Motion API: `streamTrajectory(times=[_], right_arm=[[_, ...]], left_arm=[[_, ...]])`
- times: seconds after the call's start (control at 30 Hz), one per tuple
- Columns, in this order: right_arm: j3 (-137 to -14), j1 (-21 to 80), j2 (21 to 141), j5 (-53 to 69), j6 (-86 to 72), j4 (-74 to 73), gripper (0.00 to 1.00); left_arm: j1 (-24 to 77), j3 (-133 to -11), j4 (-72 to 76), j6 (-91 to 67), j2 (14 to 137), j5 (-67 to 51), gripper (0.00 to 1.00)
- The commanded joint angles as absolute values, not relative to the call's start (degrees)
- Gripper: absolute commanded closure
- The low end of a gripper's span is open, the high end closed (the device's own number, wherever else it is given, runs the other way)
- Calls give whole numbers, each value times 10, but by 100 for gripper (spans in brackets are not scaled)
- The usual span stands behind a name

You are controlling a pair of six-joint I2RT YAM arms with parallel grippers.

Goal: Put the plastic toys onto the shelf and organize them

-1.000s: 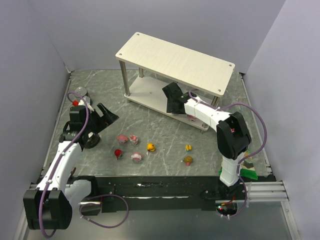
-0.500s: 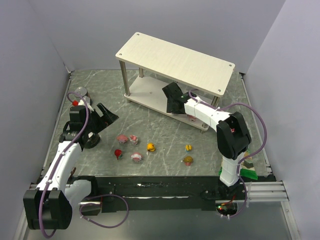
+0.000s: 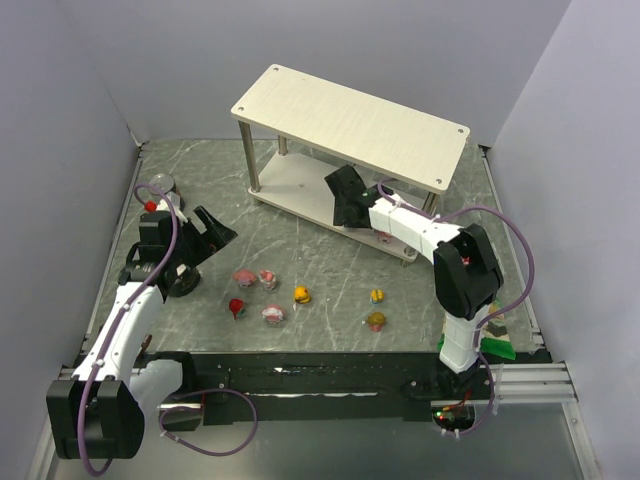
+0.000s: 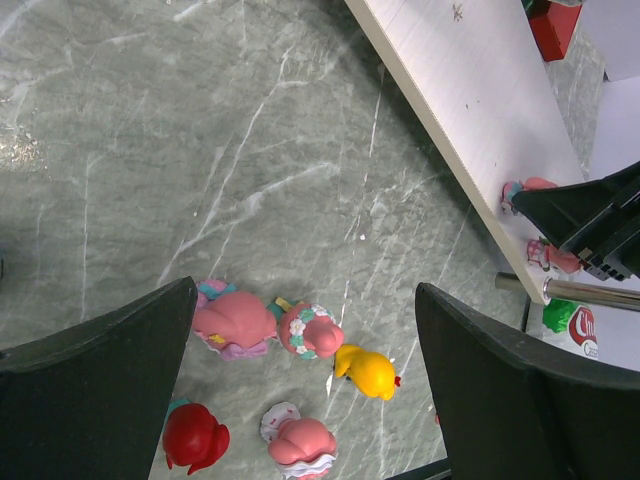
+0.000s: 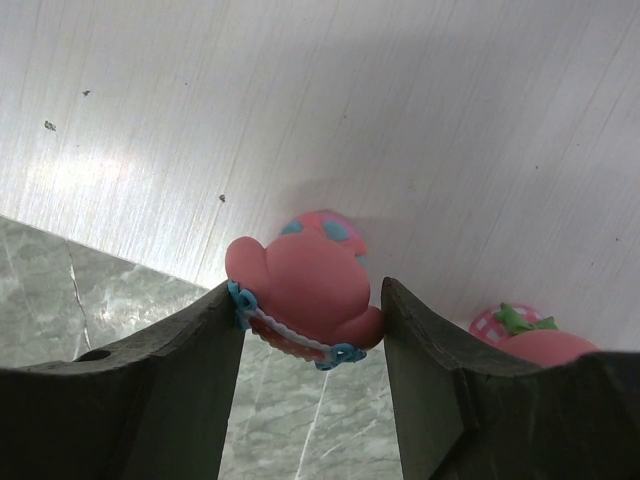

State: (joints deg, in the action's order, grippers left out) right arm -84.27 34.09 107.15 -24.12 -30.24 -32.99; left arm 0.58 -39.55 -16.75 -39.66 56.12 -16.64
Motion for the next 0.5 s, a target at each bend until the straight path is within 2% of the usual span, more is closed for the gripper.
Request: streamTrajectory(times=[0.0, 0.2, 0.47], right_arm=[[-829, 335, 1044, -249, -297, -325, 58], [-809, 334, 1032, -251, -299, -329, 58], [-809, 331, 1041, -257, -305, -330, 45]], left_arm=[[7, -397, -146, -388, 561, -163, 4], [6, -396, -146, -388, 559, -163, 4], [7, -397, -147, -388, 559, -164, 4]])
